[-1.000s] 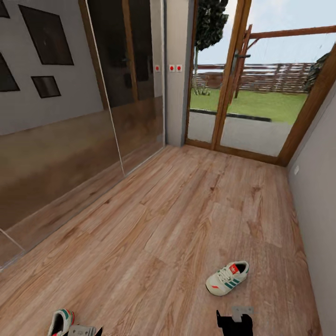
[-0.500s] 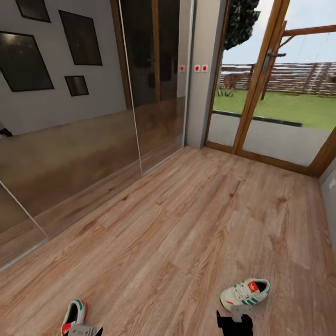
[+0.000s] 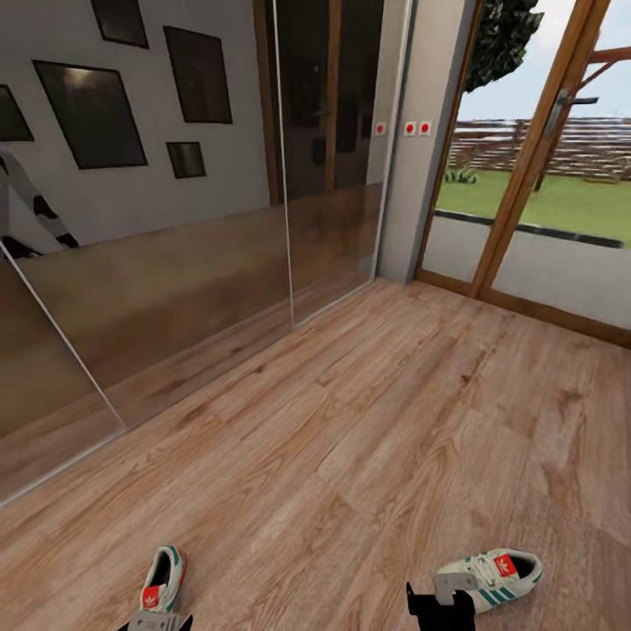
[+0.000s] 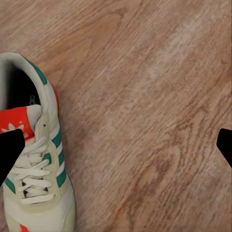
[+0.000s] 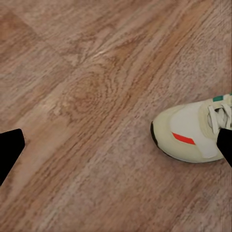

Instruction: Pick up the two gym shoes and the two sandals from the corridor floor and place them onto the hallstand (shoe rack) in the corridor, making sure they are on the rack and not on the floor. Arrange them so the two gym shoes are next to each other and the two sandals are next to each other.

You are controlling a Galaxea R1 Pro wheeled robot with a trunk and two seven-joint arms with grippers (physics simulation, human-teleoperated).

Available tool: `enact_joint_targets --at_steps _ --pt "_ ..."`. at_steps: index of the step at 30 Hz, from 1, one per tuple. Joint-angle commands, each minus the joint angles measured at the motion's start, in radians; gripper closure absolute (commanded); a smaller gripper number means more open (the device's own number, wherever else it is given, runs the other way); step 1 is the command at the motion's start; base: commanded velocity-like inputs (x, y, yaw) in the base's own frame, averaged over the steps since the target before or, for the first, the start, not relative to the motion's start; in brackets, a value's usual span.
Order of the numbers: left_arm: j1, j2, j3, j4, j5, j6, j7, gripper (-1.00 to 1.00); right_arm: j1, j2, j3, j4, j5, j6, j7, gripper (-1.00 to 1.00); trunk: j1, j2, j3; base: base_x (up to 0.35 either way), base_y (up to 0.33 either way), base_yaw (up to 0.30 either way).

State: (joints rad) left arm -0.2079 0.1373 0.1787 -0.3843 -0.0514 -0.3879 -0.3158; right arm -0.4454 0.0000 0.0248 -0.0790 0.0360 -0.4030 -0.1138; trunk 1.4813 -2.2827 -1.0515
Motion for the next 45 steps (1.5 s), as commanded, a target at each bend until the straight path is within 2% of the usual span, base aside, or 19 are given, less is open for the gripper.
enact_joint_targets --at_steps 1,14,29,45 --pt "-0.001 -0.001 0.008 0.001 -0.006 -0.003 -0.008 -1.00 -0.001 0.000 0.003 0.000 0.004 -0.002 -0.006 -1.00 0.000 0.000 -0.001 0.002 -0.001 0.064" --pt "-0.001 -0.002 0.007 0.001 -0.007 -0.003 -0.006 -1.00 0.000 0.000 0.003 0.000 0.004 -0.002 -0.006 -1.00 0.000 0.000 -0.001 0.014 -0.012 0.020" --pt "-0.001 -0.002 0.007 0.001 -0.007 -0.003 -0.006 -1.00 0.000 0.000 0.003 0.000 0.004 -0.002 -0.006 -1.00 0.000 0.000 -0.001 0.122 -0.130 0.001" --pt "-0.001 -0.002 0.006 0.001 -0.007 -0.003 -0.005 -1.00 0.000 0.000 0.003 0.000 0.004 -0.002 -0.006 -1.00 0.000 0.000 -0.001 0.023 -0.011 0.012"
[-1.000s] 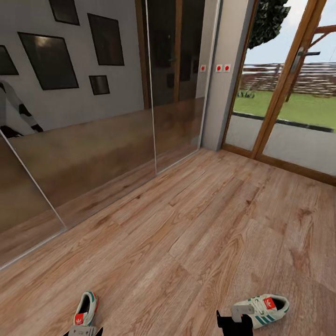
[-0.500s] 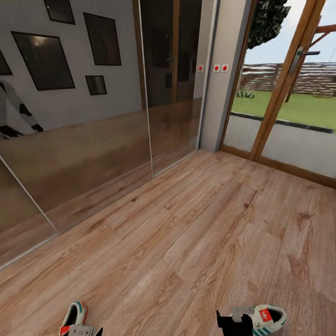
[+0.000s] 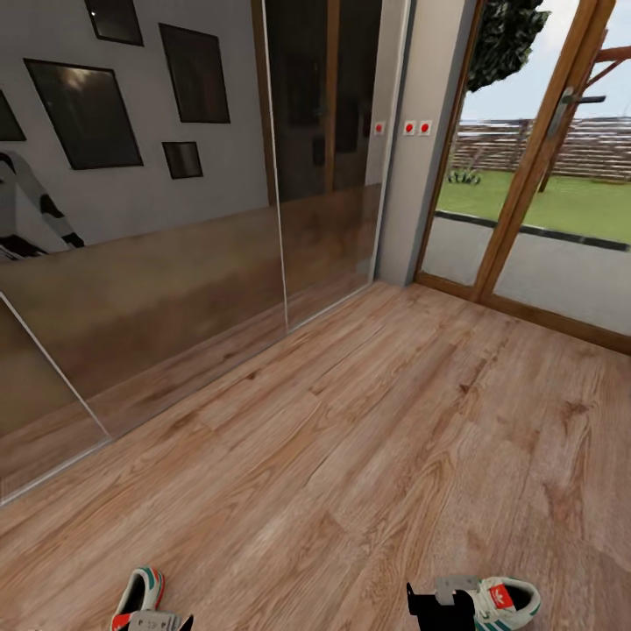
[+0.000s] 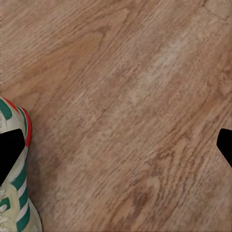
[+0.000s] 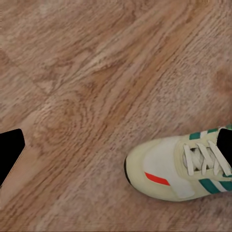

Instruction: Pick up the two gym shoes and the two sandals from the corridor floor and place them onto the hallstand (shoe rack) in the corridor, making sure they are on the rack and not on the floor. Arrange them so the two gym shoes are next to each other and the two sandals are next to each other.

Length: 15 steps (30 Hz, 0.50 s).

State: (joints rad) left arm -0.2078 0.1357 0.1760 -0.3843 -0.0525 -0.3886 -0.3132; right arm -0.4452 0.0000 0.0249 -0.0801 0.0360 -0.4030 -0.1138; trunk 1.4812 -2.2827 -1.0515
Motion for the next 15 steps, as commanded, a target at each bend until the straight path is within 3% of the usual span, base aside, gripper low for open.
enact_joint_targets --at_steps 1,15 --pt "-0.001 0.000 0.009 0.001 -0.005 -0.003 -0.008 -1.00 0.000 0.000 0.003 0.001 0.004 -0.002 -0.006 -1.00 0.000 0.000 -0.001 0.100 -0.039 0.146" --pt "-0.001 0.001 0.010 0.001 -0.004 -0.003 -0.008 -1.00 0.000 0.000 0.003 0.000 0.004 -0.002 -0.006 -1.00 0.000 0.000 -0.001 0.080 -0.040 0.240"
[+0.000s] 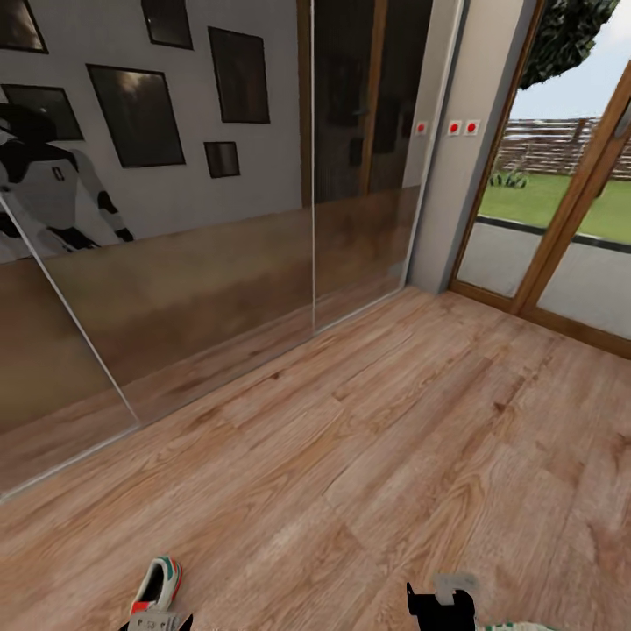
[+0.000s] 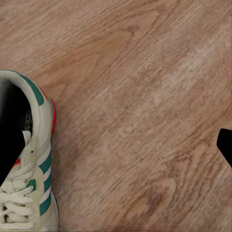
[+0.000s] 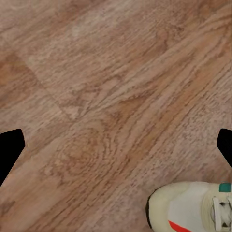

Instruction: Pick up the two gym shoes and the two sandals from the corridor floor and place them onto the hallstand (shoe rack) in the corridor, making sure they are on the rack and not on the floor. Arrange them so the two gym shoes are next to each other and the two sandals are next to each other.

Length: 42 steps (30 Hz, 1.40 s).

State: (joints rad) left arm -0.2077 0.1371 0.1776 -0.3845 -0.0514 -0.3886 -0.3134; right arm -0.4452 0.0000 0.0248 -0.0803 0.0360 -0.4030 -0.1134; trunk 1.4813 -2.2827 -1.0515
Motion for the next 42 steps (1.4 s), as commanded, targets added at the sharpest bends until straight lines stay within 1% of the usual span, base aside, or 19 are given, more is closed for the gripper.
enact_joint_targets --at_steps 1,7,12,42 --pt "-0.001 -0.001 0.009 0.001 -0.005 -0.003 -0.008 -1.00 0.000 0.000 0.003 0.001 0.004 -0.002 -0.006 -1.00 0.000 0.000 -0.001 0.019 -0.010 0.271" --pt "-0.001 -0.001 0.009 0.001 -0.005 -0.003 -0.007 -1.00 -0.001 0.000 0.003 0.001 0.004 -0.002 -0.006 -1.00 0.000 0.000 -0.001 0.009 -0.005 0.257" --pt "-0.001 -0.001 0.010 0.001 -0.005 -0.002 -0.008 -1.00 -0.001 0.000 0.003 0.001 0.003 -0.002 -0.006 -1.00 0.000 0.000 -0.001 0.003 -0.001 0.120" --pt "-0.001 -0.003 0.010 0.001 -0.007 0.000 -0.007 -1.00 -0.001 -0.009 0.002 0.001 0.003 -0.003 -0.006 -1.00 0.000 0.000 -0.001 0.010 0.000 0.010"
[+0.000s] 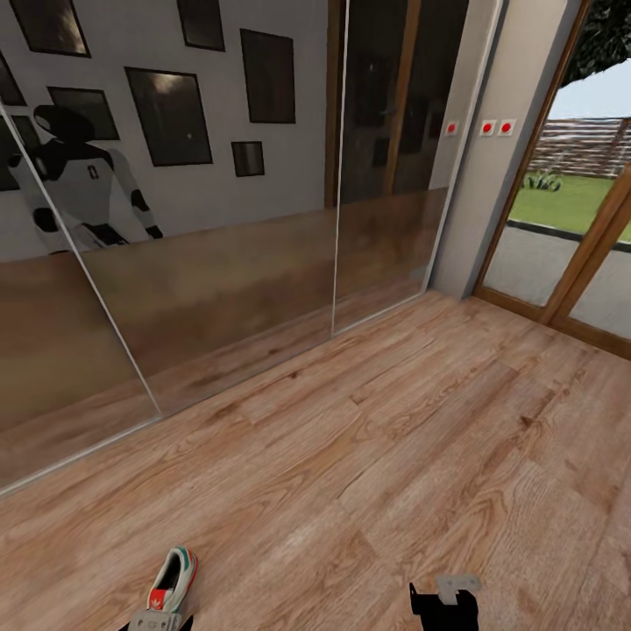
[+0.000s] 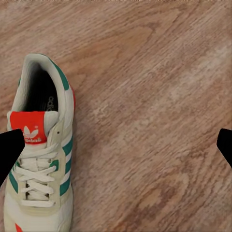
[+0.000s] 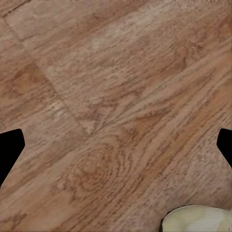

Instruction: Pick up the two gym shoes and the two sandals from the corridor floor and place them onto the hallstand (shoe rack) in the corridor, making sure they are on the rack and not on the floor. Arrange them so the two gym shoes are next to each other and the two sandals are next to each other.

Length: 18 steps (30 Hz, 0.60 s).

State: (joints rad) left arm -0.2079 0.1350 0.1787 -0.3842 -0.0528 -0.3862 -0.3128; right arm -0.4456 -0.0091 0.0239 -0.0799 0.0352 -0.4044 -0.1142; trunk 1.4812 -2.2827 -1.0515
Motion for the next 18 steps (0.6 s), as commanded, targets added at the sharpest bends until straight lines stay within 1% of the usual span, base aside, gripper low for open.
enact_joint_targets --at_steps 1,6,18 --pt "-0.001 -0.001 0.008 0.001 -0.006 -0.002 -0.008 -1.00 0.000 0.000 0.003 0.001 0.004 -0.002 -0.005 -1.00 0.000 0.000 -0.001 0.097 0.000 0.000" --pt "-0.001 -0.002 0.008 0.001 -0.005 -0.003 -0.008 -1.00 0.000 0.001 0.002 0.001 0.003 -0.001 -0.006 -1.00 0.000 0.000 -0.001 0.249 0.000 0.000" --pt "-0.001 -0.002 0.008 0.001 -0.005 -0.003 -0.008 -1.00 0.000 0.000 0.002 0.000 0.003 -0.001 -0.008 -1.00 0.000 0.000 -0.001 0.316 0.000 0.000"
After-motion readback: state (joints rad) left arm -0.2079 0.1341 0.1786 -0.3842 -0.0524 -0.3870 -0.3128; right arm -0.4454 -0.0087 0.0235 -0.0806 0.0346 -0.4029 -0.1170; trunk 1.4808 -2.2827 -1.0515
